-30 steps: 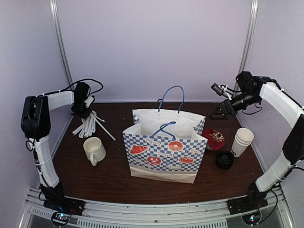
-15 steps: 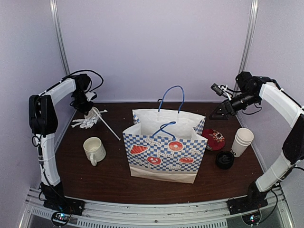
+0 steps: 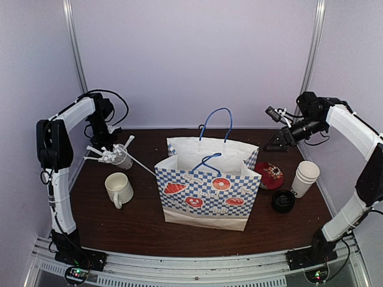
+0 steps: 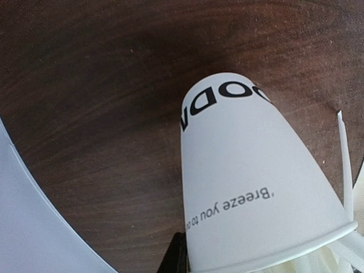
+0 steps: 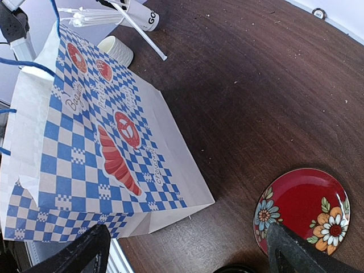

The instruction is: Pack the takeout coffee

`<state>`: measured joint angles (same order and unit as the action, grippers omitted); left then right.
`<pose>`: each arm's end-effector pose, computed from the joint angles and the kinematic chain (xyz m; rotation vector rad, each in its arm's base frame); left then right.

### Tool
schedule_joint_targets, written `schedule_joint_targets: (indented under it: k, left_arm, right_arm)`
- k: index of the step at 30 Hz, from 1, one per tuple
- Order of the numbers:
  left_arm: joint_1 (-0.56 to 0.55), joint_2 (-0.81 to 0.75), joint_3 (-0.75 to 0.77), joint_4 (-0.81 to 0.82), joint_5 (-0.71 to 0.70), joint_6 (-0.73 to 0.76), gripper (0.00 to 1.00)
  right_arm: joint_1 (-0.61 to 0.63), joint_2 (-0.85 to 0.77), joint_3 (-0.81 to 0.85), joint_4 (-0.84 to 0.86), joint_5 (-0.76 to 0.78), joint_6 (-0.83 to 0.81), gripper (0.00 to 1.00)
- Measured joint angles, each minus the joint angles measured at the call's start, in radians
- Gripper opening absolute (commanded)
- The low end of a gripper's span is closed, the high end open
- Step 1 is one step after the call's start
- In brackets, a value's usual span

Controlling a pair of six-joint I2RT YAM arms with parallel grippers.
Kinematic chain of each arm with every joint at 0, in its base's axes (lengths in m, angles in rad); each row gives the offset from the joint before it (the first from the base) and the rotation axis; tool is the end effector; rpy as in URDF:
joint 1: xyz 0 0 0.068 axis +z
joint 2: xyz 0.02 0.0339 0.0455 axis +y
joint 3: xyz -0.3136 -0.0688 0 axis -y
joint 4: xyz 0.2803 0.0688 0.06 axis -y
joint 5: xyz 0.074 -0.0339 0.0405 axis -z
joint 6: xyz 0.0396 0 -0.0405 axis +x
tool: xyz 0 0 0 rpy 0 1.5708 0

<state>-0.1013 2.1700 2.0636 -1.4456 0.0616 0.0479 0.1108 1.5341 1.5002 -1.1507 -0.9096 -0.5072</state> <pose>0.4814 -0.0514 0.2889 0.2337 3.1142 -0.0970 0.3222 0.0673 0.3863 -0.9467 2.2125 1.0563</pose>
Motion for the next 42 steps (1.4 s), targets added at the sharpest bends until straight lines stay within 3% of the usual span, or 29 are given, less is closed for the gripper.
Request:
schedule_joint_targets:
  k: [18,20,26,42]
  left_arm:
    - [0.064,0.048,-0.010,-0.089,0.043,-0.043,0.00]
    - [0.069,0.061,0.007,-0.101,0.043,-0.052,0.03]
    - [0.079,0.107,0.027,-0.097,0.060,-0.080,0.28]
    - [0.078,0.130,0.088,-0.034,0.227,-0.128,0.38]
  right_arm:
    - [0.000,0.000,-0.022,0.000,-0.012,-0.010,0.99]
    - [0.000,0.000,-0.022,0.000,-0.014,-0.010,0.99]
    - [0.000,0.012,-0.022,0.000,-0.018,-0.011,0.99]
    - [0.000,0.036,-0.022,0.000,-0.019,-0.014,0.99]
